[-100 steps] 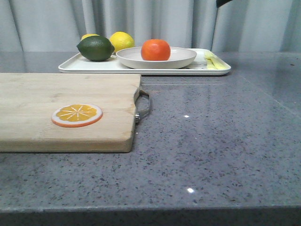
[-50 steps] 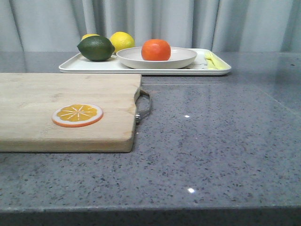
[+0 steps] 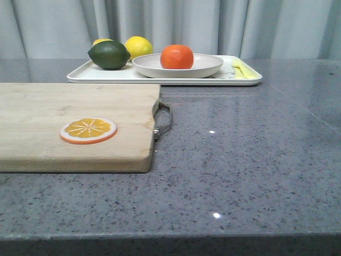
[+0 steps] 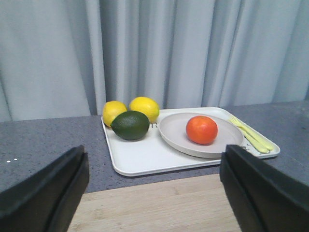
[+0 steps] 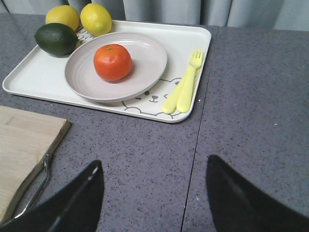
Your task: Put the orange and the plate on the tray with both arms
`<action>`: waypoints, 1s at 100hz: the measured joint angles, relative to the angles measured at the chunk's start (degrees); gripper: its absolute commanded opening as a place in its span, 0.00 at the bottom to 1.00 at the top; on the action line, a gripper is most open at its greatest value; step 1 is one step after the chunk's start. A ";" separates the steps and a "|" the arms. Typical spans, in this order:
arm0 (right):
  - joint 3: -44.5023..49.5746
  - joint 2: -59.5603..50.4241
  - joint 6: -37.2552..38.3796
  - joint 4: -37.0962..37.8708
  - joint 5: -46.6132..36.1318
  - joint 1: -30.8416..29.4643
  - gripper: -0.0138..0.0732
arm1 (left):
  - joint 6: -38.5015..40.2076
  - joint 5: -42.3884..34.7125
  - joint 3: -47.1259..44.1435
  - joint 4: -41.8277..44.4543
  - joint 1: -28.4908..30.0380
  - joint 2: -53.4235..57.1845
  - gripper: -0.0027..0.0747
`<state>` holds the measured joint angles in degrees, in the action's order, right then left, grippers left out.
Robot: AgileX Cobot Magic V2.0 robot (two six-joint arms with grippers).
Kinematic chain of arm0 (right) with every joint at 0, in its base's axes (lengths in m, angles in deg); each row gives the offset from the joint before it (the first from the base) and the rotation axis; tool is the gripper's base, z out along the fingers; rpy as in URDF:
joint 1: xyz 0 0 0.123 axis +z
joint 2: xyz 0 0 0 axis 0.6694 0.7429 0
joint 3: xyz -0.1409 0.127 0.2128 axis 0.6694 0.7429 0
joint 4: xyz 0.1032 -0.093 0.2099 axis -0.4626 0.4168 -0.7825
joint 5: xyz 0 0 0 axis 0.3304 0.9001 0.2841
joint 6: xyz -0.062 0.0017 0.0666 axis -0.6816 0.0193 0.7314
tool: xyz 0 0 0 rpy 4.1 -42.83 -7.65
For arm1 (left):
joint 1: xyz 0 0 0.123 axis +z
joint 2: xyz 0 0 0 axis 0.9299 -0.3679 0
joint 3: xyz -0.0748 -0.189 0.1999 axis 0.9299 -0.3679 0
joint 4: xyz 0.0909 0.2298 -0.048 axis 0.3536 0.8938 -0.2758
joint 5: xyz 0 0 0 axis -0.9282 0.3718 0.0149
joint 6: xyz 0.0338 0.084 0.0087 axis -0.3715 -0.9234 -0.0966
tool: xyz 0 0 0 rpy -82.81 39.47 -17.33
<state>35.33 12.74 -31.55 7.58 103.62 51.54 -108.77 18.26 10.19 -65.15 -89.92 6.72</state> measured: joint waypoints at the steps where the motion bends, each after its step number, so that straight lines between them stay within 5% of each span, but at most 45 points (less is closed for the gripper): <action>1: 0.83 -0.44 0.00 0.12 -0.36 0.00 0.70 | 0.00 0.00 -0.31 0.00 0.16 0.26 0.72; 56: 22.56 -31.51 -0.35 5.15 -4.49 0.00 0.70 | 0.00 17.77 -8.43 1.93 18.21 9.08 0.72; 100: 28.87 -39.73 -0.35 5.23 -3.28 0.00 0.69 | 0.02 18.94 -8.43 1.87 19.64 9.17 0.68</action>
<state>64.20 -26.98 -31.90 12.81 100.33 51.54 -108.75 37.20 1.76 -63.28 -70.29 15.89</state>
